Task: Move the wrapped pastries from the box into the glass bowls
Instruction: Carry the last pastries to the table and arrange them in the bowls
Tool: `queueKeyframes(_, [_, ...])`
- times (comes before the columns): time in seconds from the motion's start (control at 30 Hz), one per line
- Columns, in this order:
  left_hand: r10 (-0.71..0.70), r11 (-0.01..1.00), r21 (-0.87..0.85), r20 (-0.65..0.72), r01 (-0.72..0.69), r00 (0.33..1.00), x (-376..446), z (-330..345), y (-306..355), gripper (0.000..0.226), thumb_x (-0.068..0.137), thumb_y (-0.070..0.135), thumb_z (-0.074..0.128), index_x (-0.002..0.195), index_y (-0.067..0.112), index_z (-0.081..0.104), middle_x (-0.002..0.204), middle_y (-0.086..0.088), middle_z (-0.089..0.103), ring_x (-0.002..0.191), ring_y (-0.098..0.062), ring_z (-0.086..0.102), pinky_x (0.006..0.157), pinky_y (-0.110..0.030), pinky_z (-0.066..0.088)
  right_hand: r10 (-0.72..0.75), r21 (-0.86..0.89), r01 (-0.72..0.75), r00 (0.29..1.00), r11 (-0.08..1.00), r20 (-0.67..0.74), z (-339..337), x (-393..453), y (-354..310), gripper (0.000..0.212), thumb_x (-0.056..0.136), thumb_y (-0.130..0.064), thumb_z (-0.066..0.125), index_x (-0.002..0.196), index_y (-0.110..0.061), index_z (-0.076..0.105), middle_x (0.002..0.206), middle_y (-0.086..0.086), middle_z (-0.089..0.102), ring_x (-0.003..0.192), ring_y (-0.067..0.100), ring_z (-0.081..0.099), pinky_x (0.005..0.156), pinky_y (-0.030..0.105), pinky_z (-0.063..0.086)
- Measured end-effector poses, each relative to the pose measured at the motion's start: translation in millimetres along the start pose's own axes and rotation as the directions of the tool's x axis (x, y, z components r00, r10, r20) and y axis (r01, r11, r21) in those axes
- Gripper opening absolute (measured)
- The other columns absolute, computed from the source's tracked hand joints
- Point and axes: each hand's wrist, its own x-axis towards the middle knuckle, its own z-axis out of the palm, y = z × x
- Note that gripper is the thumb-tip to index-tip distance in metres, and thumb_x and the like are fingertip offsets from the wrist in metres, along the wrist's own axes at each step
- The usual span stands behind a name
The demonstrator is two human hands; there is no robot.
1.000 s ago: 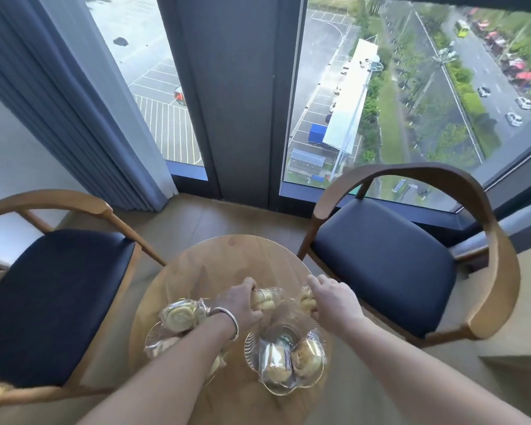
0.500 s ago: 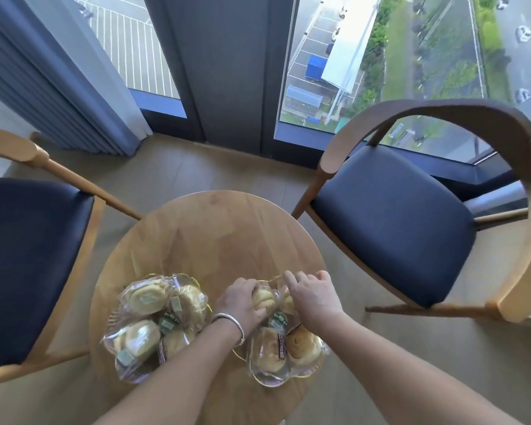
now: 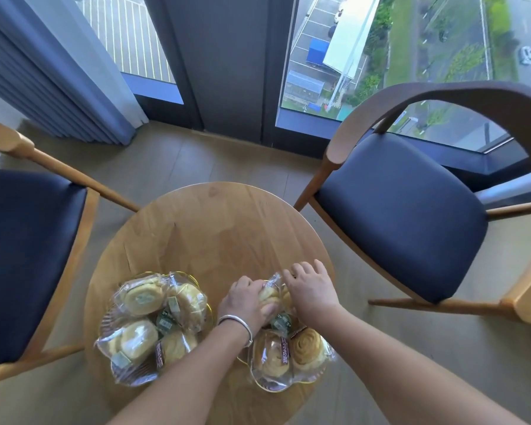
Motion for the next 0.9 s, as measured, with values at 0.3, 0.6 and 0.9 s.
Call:
queueKeyframes(0.3, [0.017,1.000,0.022,-0.067,-0.016,0.998,-20.2,-9.6,-0.8,0.075,0.083,0.062,0.059,0.143,0.027,0.031,0.134,0.005,0.046,0.122,-0.018,0.045,0.095,-0.031,0.042,0.033,0.038,-0.030,0.997,0.999,-0.071,-9.2,-21.0,2.4,0.086,0.084,-0.045,0.069,0.148,-0.014,0.022,0.146,0.009,0.036,0.141,0.029,0.023,0.118,0.054,0.004])
queueKeyframes(0.6, [0.059,0.949,0.314,-0.194,0.005,0.979,-61.5,-66.8,-8.0,0.084,0.091,0.066,0.037,0.153,0.027,-0.003,0.162,-0.002,0.009,0.147,-0.019,0.008,0.117,-0.042,0.010,0.102,0.159,-0.074,0.978,0.984,-0.179,-52.8,-61.4,7.1,0.087,0.085,-0.052,0.065,0.151,-0.022,0.017,0.156,0.009,0.027,0.146,0.027,0.015,0.118,0.052,0.000])
queueKeyframes(0.9, [0.074,0.933,0.357,-0.338,0.055,0.938,-109.3,-158.5,1.3,0.082,0.092,0.065,0.035,0.153,0.028,-0.004,0.162,-0.001,0.007,0.147,-0.018,0.007,0.118,-0.043,0.007,0.193,0.259,-0.113,0.932,0.959,-0.308,-117.2,-106.1,-0.4,0.087,0.084,-0.063,0.058,0.153,-0.027,0.017,0.159,0.004,0.022,0.147,0.022,0.014,0.119,0.049,0.001])
